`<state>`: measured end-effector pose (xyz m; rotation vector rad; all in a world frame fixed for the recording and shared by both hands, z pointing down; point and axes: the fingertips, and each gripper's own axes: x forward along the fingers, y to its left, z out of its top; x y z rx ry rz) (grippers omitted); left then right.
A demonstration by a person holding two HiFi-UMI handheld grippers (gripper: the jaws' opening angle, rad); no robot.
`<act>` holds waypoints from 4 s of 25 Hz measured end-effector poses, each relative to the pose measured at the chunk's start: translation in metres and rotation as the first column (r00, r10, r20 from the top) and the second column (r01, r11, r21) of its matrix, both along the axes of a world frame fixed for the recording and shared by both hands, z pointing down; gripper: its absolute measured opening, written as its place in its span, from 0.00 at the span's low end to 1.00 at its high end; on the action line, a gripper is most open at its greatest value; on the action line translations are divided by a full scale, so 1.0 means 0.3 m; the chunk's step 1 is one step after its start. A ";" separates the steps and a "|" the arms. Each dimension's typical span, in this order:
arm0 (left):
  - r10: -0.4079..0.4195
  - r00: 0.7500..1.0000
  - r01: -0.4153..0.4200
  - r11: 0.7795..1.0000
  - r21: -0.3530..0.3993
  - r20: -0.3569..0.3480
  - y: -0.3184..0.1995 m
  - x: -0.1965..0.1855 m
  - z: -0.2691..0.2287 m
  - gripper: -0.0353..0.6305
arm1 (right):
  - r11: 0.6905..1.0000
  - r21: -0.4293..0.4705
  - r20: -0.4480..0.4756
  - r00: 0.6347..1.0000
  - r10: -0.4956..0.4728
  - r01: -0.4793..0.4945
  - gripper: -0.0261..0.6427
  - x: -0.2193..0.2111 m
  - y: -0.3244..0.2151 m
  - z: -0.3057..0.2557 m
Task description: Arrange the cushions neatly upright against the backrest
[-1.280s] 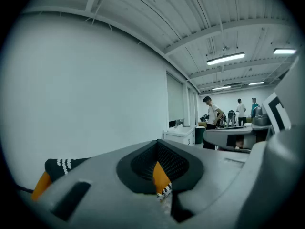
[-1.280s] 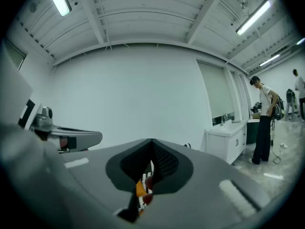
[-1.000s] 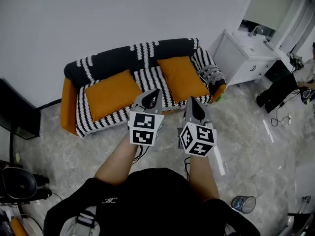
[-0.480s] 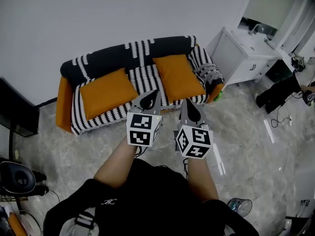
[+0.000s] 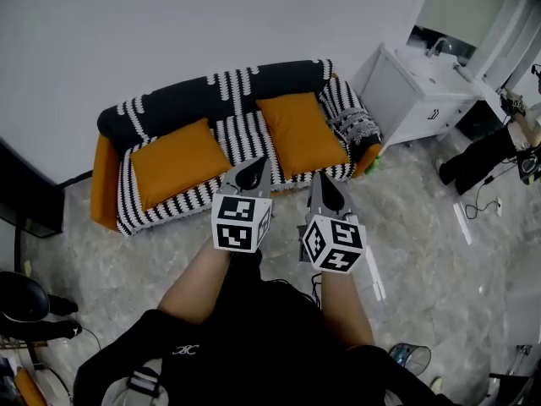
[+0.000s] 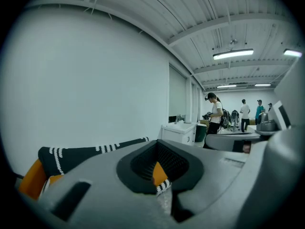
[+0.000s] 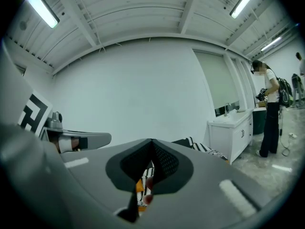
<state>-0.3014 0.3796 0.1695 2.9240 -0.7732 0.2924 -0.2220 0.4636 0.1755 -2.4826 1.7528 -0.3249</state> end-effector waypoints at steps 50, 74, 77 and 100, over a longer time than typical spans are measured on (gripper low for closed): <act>0.213 0.976 -0.200 0.957 -0.211 0.040 -1.270 0.948 0.269 0.07 | 0.935 -0.300 0.021 0.978 0.207 -0.191 0.05 0.897 -1.192 0.278; 0.297 0.915 -0.210 0.929 -0.305 0.274 -1.365 1.111 0.617 0.07 | 0.822 -0.492 0.185 0.889 0.420 -0.286 0.05 1.104 -1.057 0.735; 0.313 0.888 -0.212 0.929 -0.304 0.337 -1.381 1.156 0.695 0.07 | 0.806 -0.514 0.219 0.863 0.456 -0.295 0.05 1.144 -1.026 0.816; 0.515 0.558 -0.446 0.847 -0.287 0.651 -1.611 1.691 1.486 0.37 | 0.696 -0.698 0.484 0.603 0.634 -0.172 0.14 1.349 -0.767 1.673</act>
